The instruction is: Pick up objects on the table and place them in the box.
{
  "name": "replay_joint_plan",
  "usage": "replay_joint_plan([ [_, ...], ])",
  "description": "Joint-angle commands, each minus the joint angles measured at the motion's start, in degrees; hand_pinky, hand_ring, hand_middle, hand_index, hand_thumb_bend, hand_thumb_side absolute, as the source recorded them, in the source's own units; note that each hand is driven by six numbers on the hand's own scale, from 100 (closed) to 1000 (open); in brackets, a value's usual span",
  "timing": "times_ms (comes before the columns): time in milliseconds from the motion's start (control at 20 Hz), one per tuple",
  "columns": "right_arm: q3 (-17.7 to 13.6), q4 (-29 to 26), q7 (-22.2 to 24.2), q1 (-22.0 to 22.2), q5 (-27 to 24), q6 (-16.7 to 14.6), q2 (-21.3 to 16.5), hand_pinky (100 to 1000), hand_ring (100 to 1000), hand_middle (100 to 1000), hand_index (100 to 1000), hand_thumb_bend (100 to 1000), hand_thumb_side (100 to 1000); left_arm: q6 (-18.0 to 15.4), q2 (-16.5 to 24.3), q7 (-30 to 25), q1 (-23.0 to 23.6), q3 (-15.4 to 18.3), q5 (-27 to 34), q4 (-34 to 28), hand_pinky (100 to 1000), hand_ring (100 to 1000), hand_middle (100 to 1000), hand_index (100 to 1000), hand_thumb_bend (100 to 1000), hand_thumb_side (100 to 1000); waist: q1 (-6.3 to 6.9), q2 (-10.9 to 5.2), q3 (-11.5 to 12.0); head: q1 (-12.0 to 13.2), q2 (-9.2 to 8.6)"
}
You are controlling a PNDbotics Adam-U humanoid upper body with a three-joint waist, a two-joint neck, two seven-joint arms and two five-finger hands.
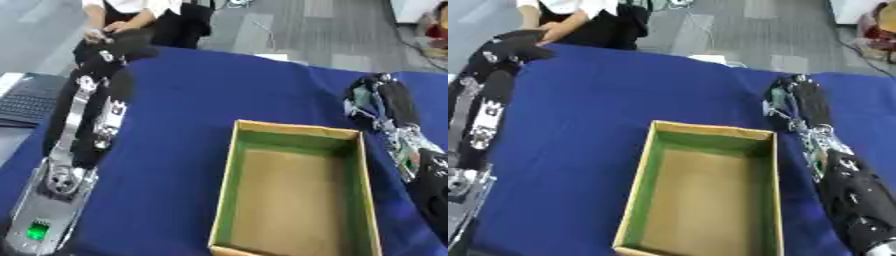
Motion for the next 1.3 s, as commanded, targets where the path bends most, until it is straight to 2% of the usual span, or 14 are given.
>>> replay_joint_plan([
  [50, 0.61, -2.02, 0.43, -2.04, -1.12, -1.15, -1.54, 100, 100, 187, 262, 100, 100, -0.02, 0.95, -0.01, -0.01, 0.50, 0.16, -0.72, 847, 724, 833, 864, 281, 897, 0.26, -1.58, -0.33, 0.76, 0.76],
  [800, 5.28, -9.99, 7.78, -1.71, -12.56, -7.93, -3.06, 100, 100, 175, 252, 100, 100, -0.02, 1.02, 0.03, 0.66, 0.52, 0.28, 0.04, 847, 725, 833, 864, 282, 896, 0.54, -3.33, -2.09, 1.40, 2.38],
  [1100, 9.20, -15.40, 10.68, 0.33, -20.08, -10.99, -4.36, 100, 100, 174, 250, 100, 100, 0.00, 1.18, 0.11, 0.83, 0.60, 0.13, 0.26, 847, 725, 834, 864, 282, 895, 0.44, -3.61, -2.56, 1.69, 3.10],
  [1300, 12.23, -20.74, 12.74, 2.38, -26.65, -11.33, -5.52, 100, 100, 171, 243, 100, 100, -0.02, 1.27, 0.22, 0.79, 0.63, 0.06, 0.26, 847, 725, 834, 864, 282, 895, 0.34, -3.58, -2.58, 1.71, 3.40],
])
